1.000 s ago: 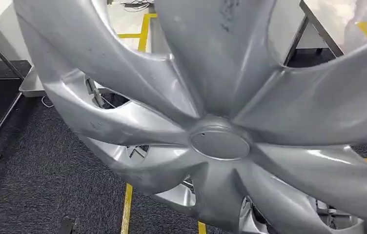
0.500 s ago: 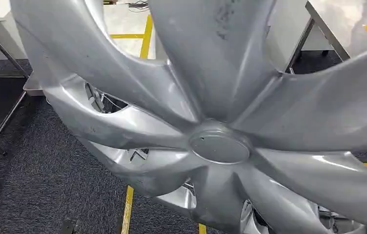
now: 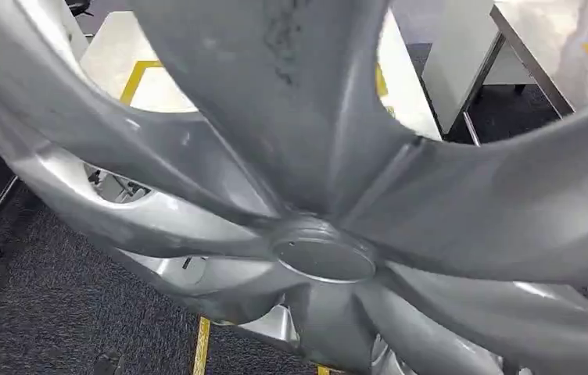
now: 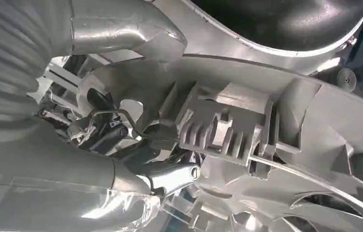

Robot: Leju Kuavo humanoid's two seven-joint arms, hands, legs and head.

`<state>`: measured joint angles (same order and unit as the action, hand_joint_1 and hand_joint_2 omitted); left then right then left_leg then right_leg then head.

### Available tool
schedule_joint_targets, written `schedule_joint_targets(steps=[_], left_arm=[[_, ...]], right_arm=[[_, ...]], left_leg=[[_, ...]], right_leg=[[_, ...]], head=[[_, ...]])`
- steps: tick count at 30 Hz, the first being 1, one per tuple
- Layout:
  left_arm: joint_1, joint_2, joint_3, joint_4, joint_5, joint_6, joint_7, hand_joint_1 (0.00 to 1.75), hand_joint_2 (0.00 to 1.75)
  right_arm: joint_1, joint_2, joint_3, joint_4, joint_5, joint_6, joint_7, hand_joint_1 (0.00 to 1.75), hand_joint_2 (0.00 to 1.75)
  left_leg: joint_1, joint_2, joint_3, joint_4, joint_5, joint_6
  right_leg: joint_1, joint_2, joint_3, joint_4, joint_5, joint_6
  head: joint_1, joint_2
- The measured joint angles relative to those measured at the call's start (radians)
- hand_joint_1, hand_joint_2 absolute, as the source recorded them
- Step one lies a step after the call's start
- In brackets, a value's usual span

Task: Take the parts from the cabinet and place them on the table.

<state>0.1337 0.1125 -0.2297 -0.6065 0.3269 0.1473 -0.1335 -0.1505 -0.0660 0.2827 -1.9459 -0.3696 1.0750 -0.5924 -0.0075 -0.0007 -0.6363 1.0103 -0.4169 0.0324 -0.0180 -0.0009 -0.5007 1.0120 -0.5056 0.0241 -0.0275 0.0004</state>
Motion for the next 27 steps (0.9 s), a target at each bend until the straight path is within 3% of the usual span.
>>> schedule_joint_targets(steps=[2, 3, 4, 6, 7, 8, 9, 11, 12, 13, 15, 16, 18, 19, 21, 22, 23, 24, 25, 26, 27], left_arm=[[0.009, -0.004, 0.010, -0.009, -0.003, 0.004, 0.005, 0.00, 1.75], [0.008, -0.006, 0.012, -0.013, -0.007, 0.005, 0.009, 0.00, 1.75], [0.007, -0.008, 0.013, -0.016, -0.012, 0.006, 0.012, 0.00, 1.75], [0.010, -0.013, 0.015, -0.024, -0.021, 0.006, 0.021, 0.00, 1.75], [0.010, -0.017, 0.015, -0.025, -0.023, 0.006, 0.025, 0.00, 1.75], [0.010, -0.020, 0.015, -0.025, -0.024, 0.006, 0.027, 0.00, 1.75], [0.010, -0.023, 0.015, -0.027, -0.024, 0.006, 0.028, 0.00, 1.75], [0.010, -0.027, 0.015, -0.032, -0.025, 0.006, 0.030, 0.00, 1.75], [0.008, -0.028, 0.015, -0.032, -0.025, 0.006, 0.030, 0.00, 1.75], [0.008, -0.028, 0.016, -0.034, -0.025, 0.006, 0.032, 0.00, 1.75], [0.010, -0.030, 0.018, -0.038, -0.025, 0.006, 0.034, 0.00, 1.75], [0.007, -0.030, 0.020, -0.040, -0.026, 0.006, 0.034, 0.00, 1.75], [0.005, -0.031, 0.023, -0.045, -0.027, 0.006, 0.033, 0.00, 1.75], [0.005, -0.031, 0.025, -0.045, -0.027, 0.008, 0.034, 0.00, 1.75], [0.009, -0.032, 0.029, -0.044, -0.030, 0.009, 0.034, 0.00, 1.75], [0.009, -0.033, 0.029, -0.044, -0.033, 0.008, 0.035, 0.00, 1.75], [0.008, -0.034, 0.029, -0.044, -0.035, 0.008, 0.035, 0.00, 1.75], [0.008, -0.034, 0.030, -0.044, -0.037, 0.008, 0.036, 0.00, 1.75], [0.008, -0.034, 0.031, -0.044, -0.039, 0.007, 0.038, 0.00, 1.75], [0.008, -0.034, 0.033, -0.044, -0.043, 0.004, 0.039, 0.00, 1.75], [0.009, -0.031, 0.033, -0.041, -0.045, 0.001, 0.040, 0.00, 1.75]], right_arm=[[-0.003, -0.003, 0.002, 0.000, 0.001, -0.005, -0.002, 1.75, 1.75], [-0.007, -0.006, 0.003, 0.000, 0.001, -0.006, -0.005, 1.75, 1.75], [-0.009, -0.009, 0.005, 0.000, 0.001, -0.007, -0.008, 1.75, 1.75], [-0.002, -0.014, 0.006, 0.000, 0.001, -0.007, -0.011, 1.75, 1.75], [0.002, -0.018, 0.005, 0.000, 0.001, -0.007, -0.011, 1.75, 1.75], [0.005, -0.021, 0.003, 0.001, 0.001, -0.007, -0.012, 1.75, 1.75], [0.006, -0.023, 0.003, 0.001, 0.001, -0.007, -0.013, 1.75, 1.75], [0.006, -0.027, 0.003, 0.001, 0.001, -0.007, -0.013, 1.75, 1.75], [0.008, -0.030, 0.003, 0.002, 0.002, -0.007, -0.013, 1.75, 1.75], [0.009, -0.031, 0.003, 0.002, 0.001, -0.007, -0.015, 1.75, 1.75], [0.009, -0.032, 0.000, 0.002, 0.001, -0.007, -0.016, 1.75, 1.75], [0.010, -0.033, 0.000, 0.002, 0.001, -0.008, -0.016, 1.75, 1.75], [0.009, -0.033, -0.001, 0.002, 0.000, -0.008, -0.017, 1.75, 1.75], [0.009, -0.032, -0.001, 0.002, 0.000, -0.008, -0.020, 1.75, 1.75], [0.012, -0.033, -0.002, 0.002, -0.001, -0.008, -0.025, 1.75, 1.75], [0.016, -0.033, -0.004, 0.003, 0.000, -0.008, -0.027, 1.75, 1.75], [0.020, -0.033, -0.006, 0.005, 0.003, -0.005, -0.031, 1.75, 1.75], [0.023, -0.033, -0.008, 0.007, 0.005, -0.002, -0.036, 1.75, 1.75], [0.023, -0.033, -0.010, 0.009, 0.008, 0.000, -0.041, 1.75, 1.75], [0.023, -0.033, -0.012, 0.011, 0.010, 0.004, -0.045, 1.75, 1.75], [0.025, -0.034, -0.015, 0.014, 0.012, 0.005, -0.047, 1.75, 1.75]], left_leg=[[0.007, -0.005, 0.047, -0.019, -0.003, 0.012], [0.007, -0.006, 0.055, -0.021, -0.006, 0.017], [0.007, -0.008, 0.058, -0.021, -0.010, 0.021], [0.003, -0.013, 0.067, -0.021, -0.025, 0.025], [0.002, -0.015, 0.076, -0.021, -0.032, 0.024], [0.002, -0.018, 0.088, -0.021, -0.042, 0.023], [0.002, -0.020, 0.102, -0.021, -0.052, 0.021], [0.001, -0.021, 0.126, -0.021, -0.076, 0.014], [-0.004, -0.020, 0.137, -0.012, -0.090, 0.008], [-0.005, -0.022, 0.134, -0.016, -0.099, 0.001], [-0.002, -0.018, 0.145, -0.006, -0.100, -0.010], [-0.002, -0.018, 0.149, 0.000, -0.100, -0.012], [0.002, -0.012, 0.091, 0.103, -0.092, -0.024], [0.008, -0.012, 0.040, 0.177, -0.102, -0.033], [0.016, -0.011, -0.050, 0.279, -0.162, -0.044], [0.019, -0.011, -0.082, 0.293, -0.191, -0.048], [0.021, -0.008, -0.095, 0.271, -0.195, -0.048], [0.021, -0.005, -0.091, 0.223, -0.173, -0.045], [0.020, -0.004, -0.077, 0.149, -0.121, -0.039], [0.016, -0.004, -0.061, 0.071, -0.039, -0.030], [0.010, -0.003, -0.058, 0.001, 0.073, -0.017]], right_leg=[[-0.002, -0.001, -0.004, 0.032, -0.011, 0.000], [-0.002, 0.000, -0.032, 0.083, -0.019, 0.000], [-0.002, 0.000, -0.081, 0.155, -0.034, -0.004], [-0.001, 0.000, -0.186, 0.290, -0.090, -0.010], [-0.001, 0.000, -0.214, 0.304, -0.098, -0.008], [-0.001, 0.000, -0.217, 0.275, -0.085, -0.002], [-0.001, 0.000, -0.203, 0.213, -0.051, 0.011], [-0.001, 0.000, -0.155, 0.040, 0.068, 0.030], [0.001, -0.002, -0.154, -0.004, 0.113, 0.022], [0.007, -0.002, -0.145, -0.003, 0.099, -0.007], [0.010, 0.002, -0.139, -0.009, 0.099, -0.026], [0.004, 0.006, -0.123, -0.008, 0.095, -0.036], [0.001, 0.006, -0.097, -0.012, 0.078, -0.048], [0.001, 0.006, -0.086, -0.013, 0.066, -0.049], [0.001, 0.009, -0.062, -0.013, 0.044, -0.049], [0.001, 0.010, -0.047, -0.013, 0.031, -0.048], [0.000, 0.011, -0.028, -0.013, 0.016, -0.046], [0.001, 0.012, -0.008, -0.013, 0.002, -0.045], [0.001, 0.012, 0.013, -0.014, -0.013, -0.043], [0.001, 0.011, 0.031, -0.015, -0.026, -0.040], [0.001, 0.013, 0.035, -0.015, -0.038, -0.037]], head=[[0.004, 0.000], [0.004, 0.000], [0.007, 0.000], [0.008, 0.000], [0.008, 0.000], [0.008, 0.000], [0.009, 0.000], [0.010, 0.000], [0.010, 0.000], [0.011, 0.000], [0.011, 0.000], [0.009, 0.000], [0.008, 0.000], [0.007, 0.000], [0.007, 0.000], [0.007, 0.000], [0.007, 0.000], [0.007, 0.000], [0.007, 0.000], [0.008, 0.000], [0.008, 0.000]])
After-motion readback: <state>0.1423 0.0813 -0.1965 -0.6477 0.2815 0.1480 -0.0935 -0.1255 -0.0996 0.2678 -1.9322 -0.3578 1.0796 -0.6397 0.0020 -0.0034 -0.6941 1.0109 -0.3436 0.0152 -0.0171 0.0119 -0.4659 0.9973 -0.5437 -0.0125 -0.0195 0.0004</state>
